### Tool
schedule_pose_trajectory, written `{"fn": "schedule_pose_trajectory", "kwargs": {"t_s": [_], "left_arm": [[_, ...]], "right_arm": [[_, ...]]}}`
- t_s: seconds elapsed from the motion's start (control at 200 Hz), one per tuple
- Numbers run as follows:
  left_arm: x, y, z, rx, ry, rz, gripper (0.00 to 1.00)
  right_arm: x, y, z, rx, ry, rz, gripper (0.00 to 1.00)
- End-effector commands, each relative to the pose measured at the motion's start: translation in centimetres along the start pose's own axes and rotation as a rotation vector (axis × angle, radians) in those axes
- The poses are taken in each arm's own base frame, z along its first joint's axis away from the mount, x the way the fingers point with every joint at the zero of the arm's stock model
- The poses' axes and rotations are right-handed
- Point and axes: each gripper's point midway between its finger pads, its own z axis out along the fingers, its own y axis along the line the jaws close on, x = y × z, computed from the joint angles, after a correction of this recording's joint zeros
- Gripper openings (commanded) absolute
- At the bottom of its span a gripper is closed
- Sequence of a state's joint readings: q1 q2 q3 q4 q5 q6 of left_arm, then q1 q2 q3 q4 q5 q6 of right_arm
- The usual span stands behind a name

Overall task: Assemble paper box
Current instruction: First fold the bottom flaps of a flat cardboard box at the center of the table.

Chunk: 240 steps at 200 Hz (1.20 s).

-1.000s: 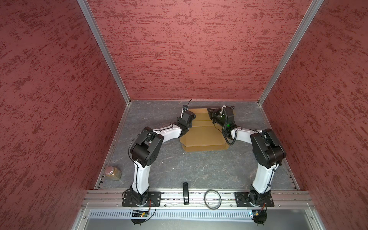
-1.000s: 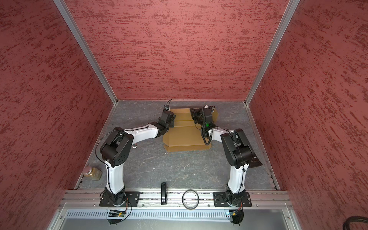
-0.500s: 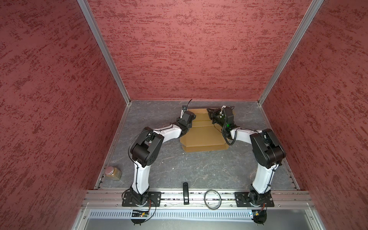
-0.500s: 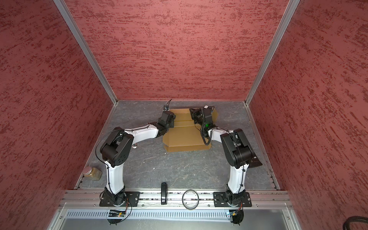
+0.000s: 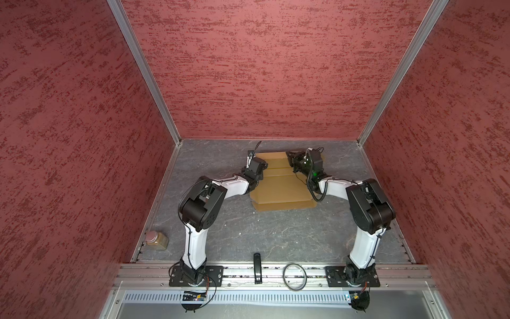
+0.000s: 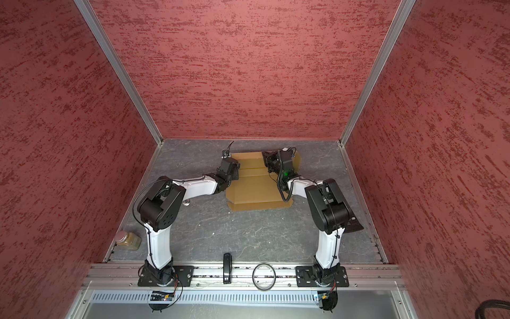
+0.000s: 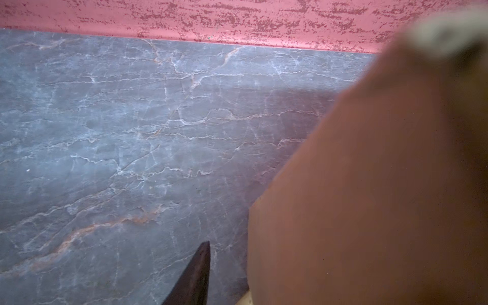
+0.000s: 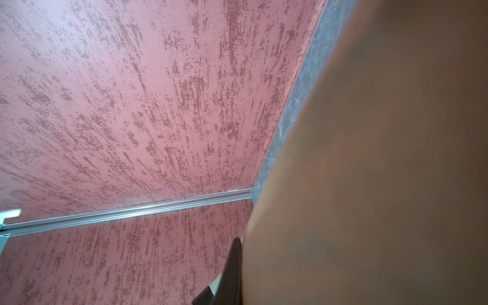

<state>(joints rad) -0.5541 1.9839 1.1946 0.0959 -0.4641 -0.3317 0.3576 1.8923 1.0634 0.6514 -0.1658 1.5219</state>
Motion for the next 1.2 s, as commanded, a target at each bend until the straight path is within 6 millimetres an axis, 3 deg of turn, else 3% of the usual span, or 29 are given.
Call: {"fn": "schedule_pose_trajectory", "kwargs": {"t_s": [0.0,0.306,0.771,1.197], "left_arm": [[1.1,0.6,-0.3,0.004,0.019,-0.015,0.42],[0.9,1.0,-0.5,-0.019,0.008,-0.021,0.37],[-0.5,1.7,-1.3,-0.069,-0.026,-0.015,0.36],[-0.8,1.0,-1.8,-0.052,-0.043,0.018,0.19]], "right_arm": [[0.0,4.8,-0.7,-0.102,-0.021,0.12,0.0],[0.8,6.6,-1.1,-0.098,-0.017,0.124,0.0],[1.7,7.3,-2.0,-0.088,0.0,0.148,0.0],[1.9,8.0,-2.0,-0.08,0.01,0.142,0.0]]}}
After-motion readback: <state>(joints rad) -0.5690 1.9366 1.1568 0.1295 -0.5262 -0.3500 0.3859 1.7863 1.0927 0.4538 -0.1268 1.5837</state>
